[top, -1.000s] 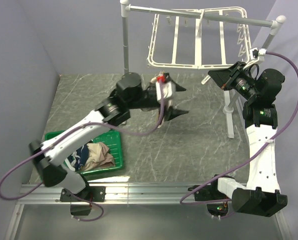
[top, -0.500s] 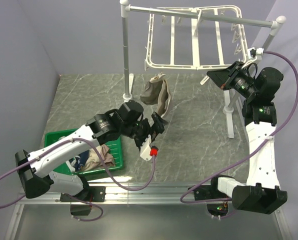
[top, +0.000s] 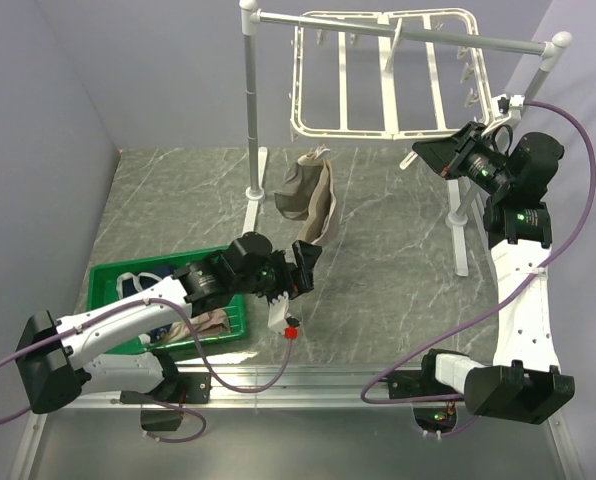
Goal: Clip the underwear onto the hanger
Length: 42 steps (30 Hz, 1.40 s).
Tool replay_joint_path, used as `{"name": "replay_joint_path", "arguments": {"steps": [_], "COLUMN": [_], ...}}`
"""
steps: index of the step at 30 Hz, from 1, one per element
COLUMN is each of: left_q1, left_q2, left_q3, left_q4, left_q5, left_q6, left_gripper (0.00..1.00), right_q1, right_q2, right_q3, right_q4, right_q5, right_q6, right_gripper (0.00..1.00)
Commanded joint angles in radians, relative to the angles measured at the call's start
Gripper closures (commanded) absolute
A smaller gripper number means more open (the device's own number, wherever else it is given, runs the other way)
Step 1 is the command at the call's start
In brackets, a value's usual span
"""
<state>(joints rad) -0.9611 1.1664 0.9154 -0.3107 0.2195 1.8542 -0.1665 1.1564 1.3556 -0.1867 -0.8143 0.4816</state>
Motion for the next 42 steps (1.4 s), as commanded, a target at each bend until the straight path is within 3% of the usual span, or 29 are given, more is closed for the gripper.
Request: {"name": "replay_joint_path", "arguments": {"steps": [1,15,25,35,42], "left_q1": [0.024,0.105,0.117,0.130,0.154], "left_q2": [-0.045,0.016,0.067,0.010,-0.007], "left_q3": [-0.018,-0.026,-0.084,-0.069,-0.084], "left_q4": [0.156,0.217,0.473,0.395,0.387], "left_q5": [-0.005,-0.038,-0.045,0.041,0.034], "left_q6": [0.106,0.256,0.286,0.235,0.280], "left_gripper": [0.01,0.01,0.01,0.01,0.01], "right_q1": [-0.002,-0.001,-0.002,-0.004,-0.002], "right_q2": [0.002,0.005,0.008,0.003,0.005], "right_q3": [0.028,0.017,0.004,-0.006,-0.004], "right_q4": [0.010,0.030,0.052,0.053,0.056], "right_q5": [-0.034,-0.049,-0.057,-0.059,-0.063], "right_q6": [0.000,0.014,0.041,0.040,0.046], "right_gripper": [1.00,1.00,1.00,1.00,1.00]}}
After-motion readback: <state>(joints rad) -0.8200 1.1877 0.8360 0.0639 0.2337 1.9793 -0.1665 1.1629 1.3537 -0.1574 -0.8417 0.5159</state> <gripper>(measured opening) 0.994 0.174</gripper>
